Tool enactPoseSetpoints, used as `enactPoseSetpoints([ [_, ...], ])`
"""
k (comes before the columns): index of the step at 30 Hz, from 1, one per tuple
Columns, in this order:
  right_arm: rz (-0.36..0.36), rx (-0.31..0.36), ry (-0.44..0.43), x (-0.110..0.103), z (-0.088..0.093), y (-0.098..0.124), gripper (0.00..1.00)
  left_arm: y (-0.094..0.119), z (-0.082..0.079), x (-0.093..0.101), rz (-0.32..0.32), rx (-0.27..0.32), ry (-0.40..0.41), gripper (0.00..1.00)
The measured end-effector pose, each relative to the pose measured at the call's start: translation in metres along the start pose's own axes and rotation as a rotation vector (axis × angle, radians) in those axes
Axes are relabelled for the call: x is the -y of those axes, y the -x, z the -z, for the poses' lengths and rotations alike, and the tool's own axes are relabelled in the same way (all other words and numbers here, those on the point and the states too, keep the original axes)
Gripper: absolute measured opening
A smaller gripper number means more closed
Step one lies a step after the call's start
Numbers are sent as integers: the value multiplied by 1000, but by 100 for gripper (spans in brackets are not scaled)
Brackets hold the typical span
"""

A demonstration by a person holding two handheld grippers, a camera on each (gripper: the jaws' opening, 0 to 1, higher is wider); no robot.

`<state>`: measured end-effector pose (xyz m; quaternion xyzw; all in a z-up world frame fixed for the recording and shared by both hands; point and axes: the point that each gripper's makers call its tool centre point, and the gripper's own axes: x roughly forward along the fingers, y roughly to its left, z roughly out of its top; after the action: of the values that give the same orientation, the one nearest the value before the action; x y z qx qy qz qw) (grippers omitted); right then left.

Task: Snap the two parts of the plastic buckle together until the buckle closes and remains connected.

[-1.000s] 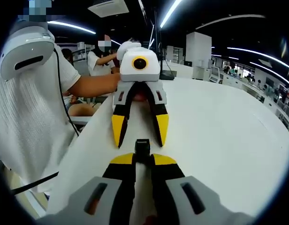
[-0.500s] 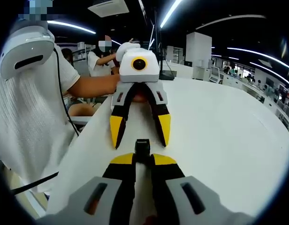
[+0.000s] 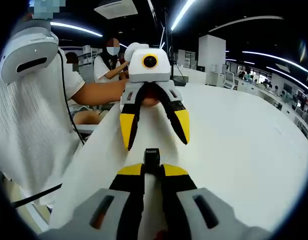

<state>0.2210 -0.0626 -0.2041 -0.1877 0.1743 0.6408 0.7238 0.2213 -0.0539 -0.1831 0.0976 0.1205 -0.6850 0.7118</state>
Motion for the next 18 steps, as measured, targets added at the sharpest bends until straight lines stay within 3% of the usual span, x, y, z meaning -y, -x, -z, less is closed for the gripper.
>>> enactPoseSetpoints([
  [7, -3, 0, -2, 0, 0, 0, 12, 4, 0, -1, -28, -6, 38, 42],
  [18, 7, 1, -13, 9, 0, 0, 12, 28, -10, -30, -216, 83, 81, 39],
])
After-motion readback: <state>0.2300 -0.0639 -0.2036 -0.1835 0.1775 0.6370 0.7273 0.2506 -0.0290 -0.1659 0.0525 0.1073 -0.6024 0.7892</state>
